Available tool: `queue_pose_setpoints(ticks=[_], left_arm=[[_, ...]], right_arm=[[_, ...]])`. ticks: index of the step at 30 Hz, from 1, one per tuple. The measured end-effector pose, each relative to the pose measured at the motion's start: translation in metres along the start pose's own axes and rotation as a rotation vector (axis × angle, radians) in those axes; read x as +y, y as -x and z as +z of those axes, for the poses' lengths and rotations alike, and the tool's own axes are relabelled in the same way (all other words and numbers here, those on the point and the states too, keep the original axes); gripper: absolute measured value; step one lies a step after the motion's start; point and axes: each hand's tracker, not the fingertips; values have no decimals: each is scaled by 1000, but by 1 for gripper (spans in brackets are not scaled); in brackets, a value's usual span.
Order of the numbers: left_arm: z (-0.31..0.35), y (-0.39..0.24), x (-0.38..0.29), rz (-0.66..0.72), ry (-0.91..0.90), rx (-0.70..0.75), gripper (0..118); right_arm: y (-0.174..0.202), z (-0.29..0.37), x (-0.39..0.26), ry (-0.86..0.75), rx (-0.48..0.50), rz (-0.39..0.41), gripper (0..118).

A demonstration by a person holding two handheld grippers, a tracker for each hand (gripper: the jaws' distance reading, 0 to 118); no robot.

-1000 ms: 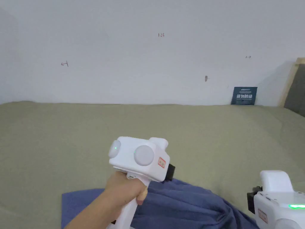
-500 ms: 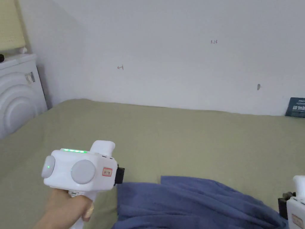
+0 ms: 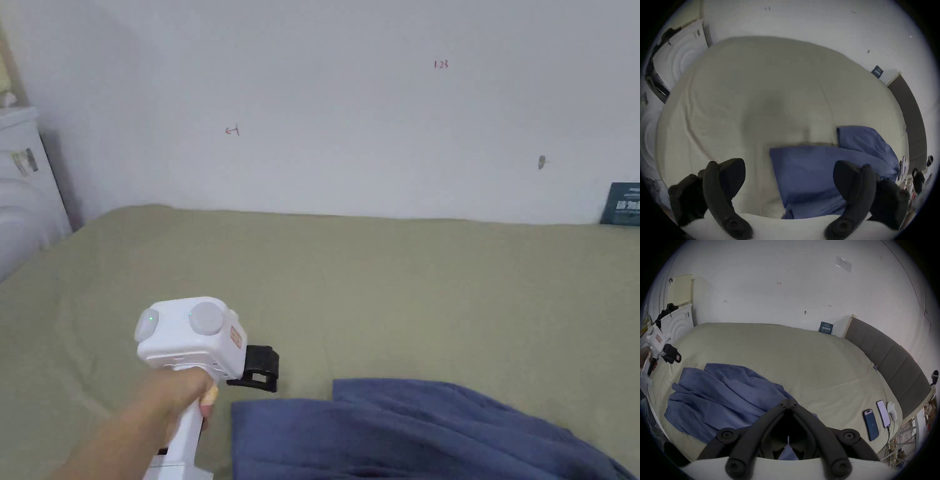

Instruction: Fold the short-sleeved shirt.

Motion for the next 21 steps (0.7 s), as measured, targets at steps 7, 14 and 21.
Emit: queue_pose_setpoints(ticks=[7, 14, 21], left_arm=[[-82, 0, 12, 52, 185, 54, 112], [-43, -19, -13, -107, 31, 5, 9], [-40, -14, -10, -124, 19, 42, 9]], right_arm=[[-6, -25, -3, 42, -28, -47, 0], [-10, -36, 0, 92, 3, -69, 5], [-23, -51, -17, 276, 120, -247, 113]])
